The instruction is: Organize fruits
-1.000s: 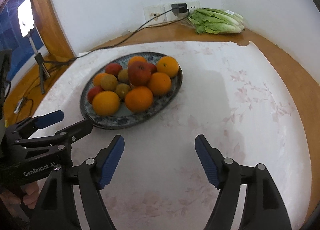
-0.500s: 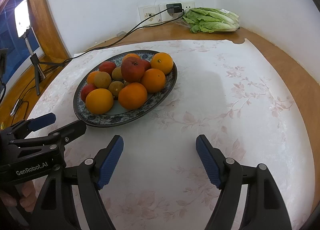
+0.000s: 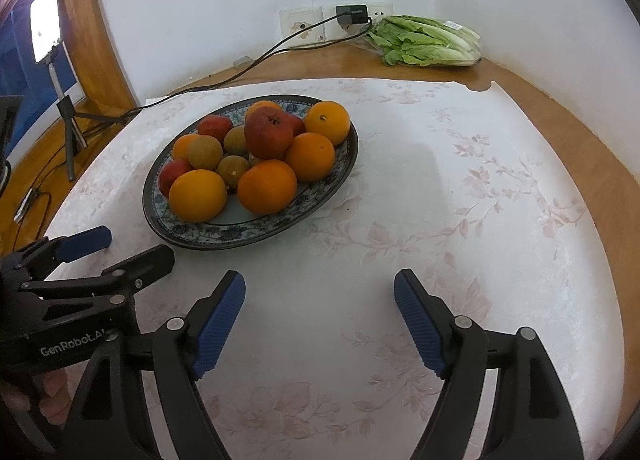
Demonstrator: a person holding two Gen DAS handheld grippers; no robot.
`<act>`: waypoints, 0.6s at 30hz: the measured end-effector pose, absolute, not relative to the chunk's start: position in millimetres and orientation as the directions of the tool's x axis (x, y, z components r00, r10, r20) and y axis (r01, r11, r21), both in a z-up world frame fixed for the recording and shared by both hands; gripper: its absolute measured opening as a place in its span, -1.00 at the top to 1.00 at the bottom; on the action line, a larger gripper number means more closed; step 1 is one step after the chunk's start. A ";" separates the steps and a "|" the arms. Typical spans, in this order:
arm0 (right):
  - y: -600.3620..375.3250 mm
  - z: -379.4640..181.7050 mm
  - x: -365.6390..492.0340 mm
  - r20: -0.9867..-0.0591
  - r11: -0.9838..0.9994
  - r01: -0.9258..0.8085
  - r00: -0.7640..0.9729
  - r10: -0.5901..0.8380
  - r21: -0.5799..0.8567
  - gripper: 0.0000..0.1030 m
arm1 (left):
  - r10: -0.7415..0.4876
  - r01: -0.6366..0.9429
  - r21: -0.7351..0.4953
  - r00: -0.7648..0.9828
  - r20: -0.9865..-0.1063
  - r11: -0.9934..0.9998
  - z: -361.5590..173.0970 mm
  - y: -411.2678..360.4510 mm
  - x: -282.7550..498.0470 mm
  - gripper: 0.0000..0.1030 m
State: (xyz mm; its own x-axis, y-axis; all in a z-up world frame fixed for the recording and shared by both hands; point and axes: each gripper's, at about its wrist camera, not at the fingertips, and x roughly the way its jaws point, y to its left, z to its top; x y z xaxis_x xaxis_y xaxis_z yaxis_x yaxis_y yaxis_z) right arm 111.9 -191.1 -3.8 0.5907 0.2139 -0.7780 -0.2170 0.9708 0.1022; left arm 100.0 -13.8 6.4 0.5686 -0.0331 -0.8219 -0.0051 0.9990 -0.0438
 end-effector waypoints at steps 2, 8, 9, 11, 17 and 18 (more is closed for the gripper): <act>-192.2 -3.6 112.2 -0.776 0.970 -0.217 0.591 0.220 0.110 -0.53 | -0.038 -0.004 -0.049 0.565 -0.824 0.999 5.4 -13.3 100.3 -0.69; -192.3 -3.4 112.3 -0.776 0.970 -0.217 0.591 0.219 0.108 -0.53 | -0.024 -0.002 -0.030 0.565 -0.824 1.000 4.5 -15.7 100.0 -0.69; -192.6 -3.4 112.5 -0.776 0.970 -0.217 0.591 0.219 0.108 -0.53 | -0.024 -0.001 -0.030 0.565 -0.824 1.000 4.4 -15.8 100.0 -0.69; -191.9 -3.4 112.2 -0.777 0.970 -0.217 0.591 0.218 0.108 -0.53 | -0.024 -0.001 -0.030 0.565 -0.824 1.000 4.5 -15.7 100.1 -0.69; -192.0 -3.4 112.1 -0.777 0.970 -0.217 0.591 0.218 0.107 -0.53 | -0.022 -0.002 -0.028 0.565 -0.825 1.000 4.6 -15.8 100.0 -0.69; -192.0 -3.5 112.1 -0.777 0.970 -0.217 0.591 0.217 0.106 -0.53 | -0.020 -0.002 -0.026 0.564 -0.826 1.000 4.3 -15.9 100.0 -0.69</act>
